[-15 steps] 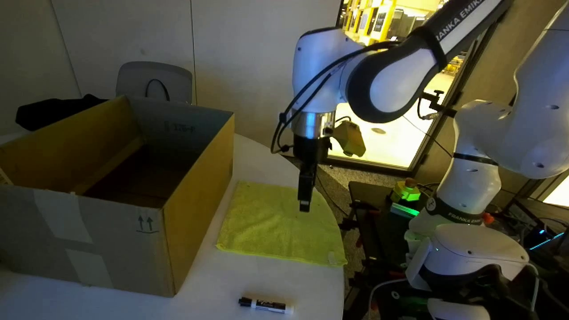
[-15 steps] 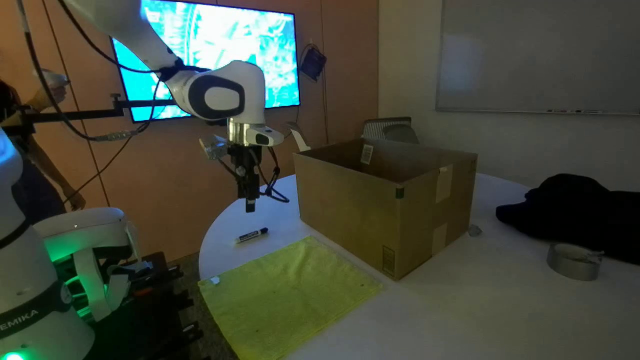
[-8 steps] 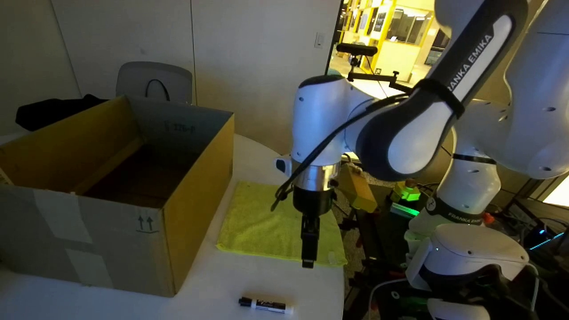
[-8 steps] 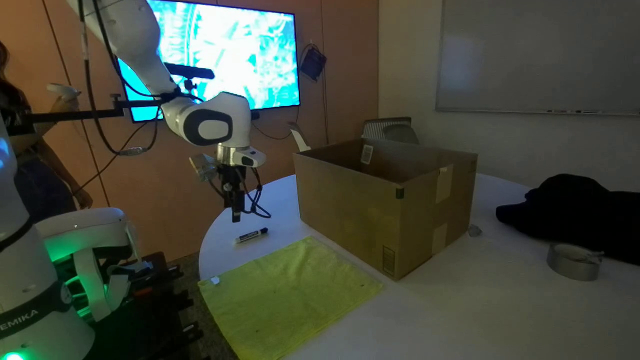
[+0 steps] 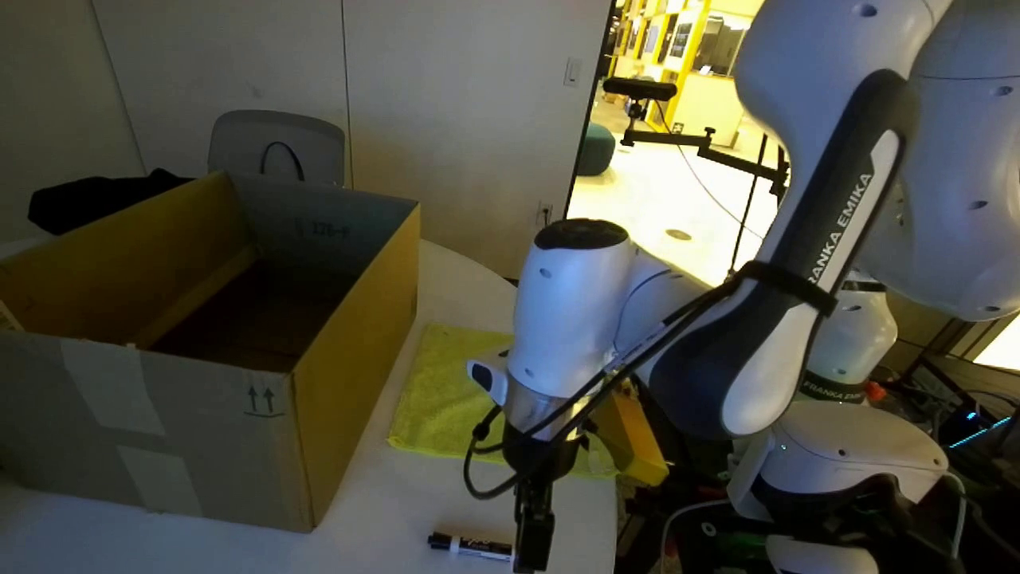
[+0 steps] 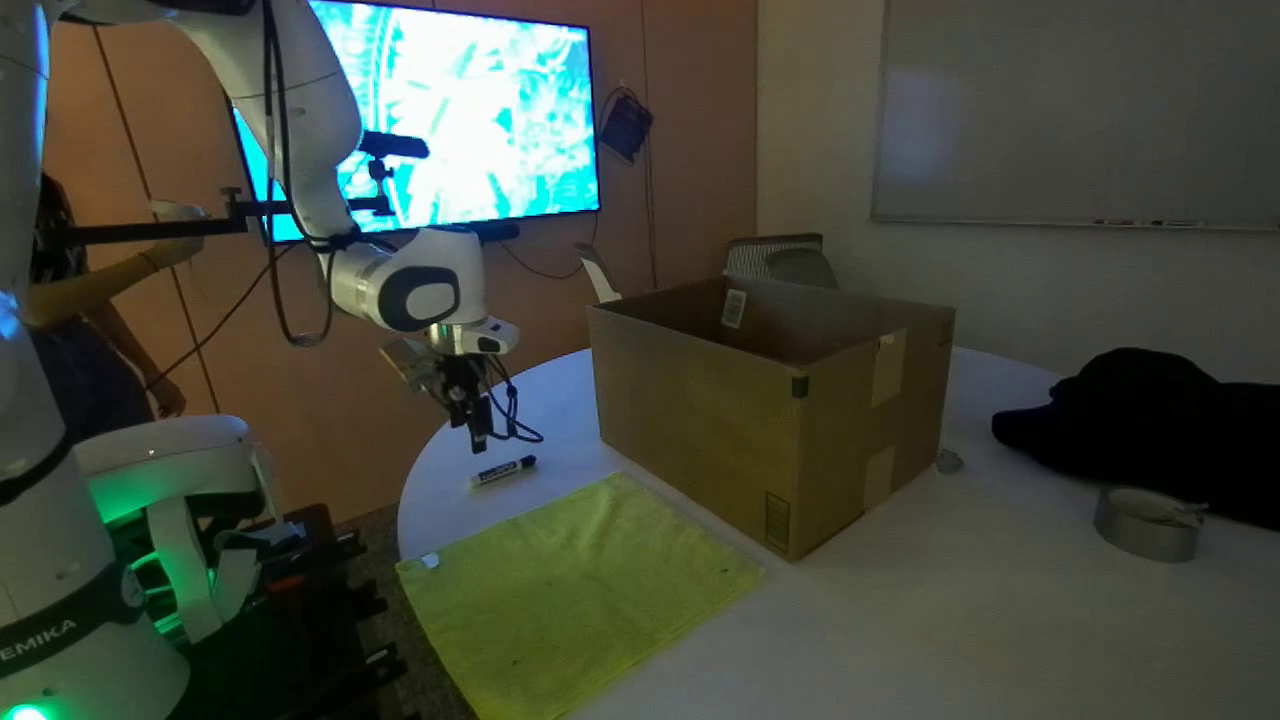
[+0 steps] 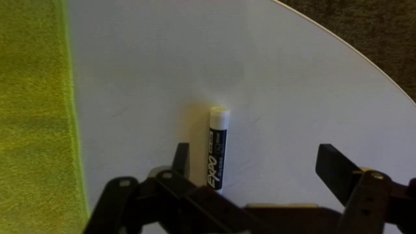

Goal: Put the marker on the cloth, fold it and then put it in the box

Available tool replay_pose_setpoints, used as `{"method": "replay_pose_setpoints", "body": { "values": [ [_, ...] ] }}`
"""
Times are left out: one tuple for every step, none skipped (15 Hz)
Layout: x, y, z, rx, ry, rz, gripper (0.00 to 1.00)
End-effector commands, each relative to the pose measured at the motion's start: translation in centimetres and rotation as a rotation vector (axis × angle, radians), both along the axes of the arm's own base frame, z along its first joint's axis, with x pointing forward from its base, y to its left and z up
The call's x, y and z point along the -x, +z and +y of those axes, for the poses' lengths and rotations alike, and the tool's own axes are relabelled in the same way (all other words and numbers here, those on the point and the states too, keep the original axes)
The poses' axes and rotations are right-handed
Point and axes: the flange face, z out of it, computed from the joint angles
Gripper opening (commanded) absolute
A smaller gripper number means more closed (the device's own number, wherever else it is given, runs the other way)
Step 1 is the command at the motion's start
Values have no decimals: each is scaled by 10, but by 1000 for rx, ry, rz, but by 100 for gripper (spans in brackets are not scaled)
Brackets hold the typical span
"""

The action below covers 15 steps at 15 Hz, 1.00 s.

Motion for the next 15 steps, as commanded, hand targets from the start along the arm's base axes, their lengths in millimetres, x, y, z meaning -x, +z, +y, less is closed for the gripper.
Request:
{"method": "replay_pose_setpoints", "body": {
  "values": [
    [-27,-31,23,15,9,-10,100],
    [-31,-38,27,20,18,-3,100],
    [-37,-47,30,37,21,-6,100],
    [-42,-52,32,44,29,-4,100],
    [-46,-60,33,52,33,-4,100],
    [-51,-66,33,59,32,-8,100],
    [-56,-69,32,61,30,-3,100],
    [-59,-73,30,64,26,1,100],
    [-62,-76,27,71,22,3,100],
    [-65,-80,25,79,18,11,100],
    [-66,-80,23,84,17,19,84],
    [-68,-79,21,90,17,26,75],
    [-69,-77,20,94,18,32,66],
    [-70,-73,21,95,20,33,59],
    [-71,-71,22,98,24,34,49]
  ]
}}
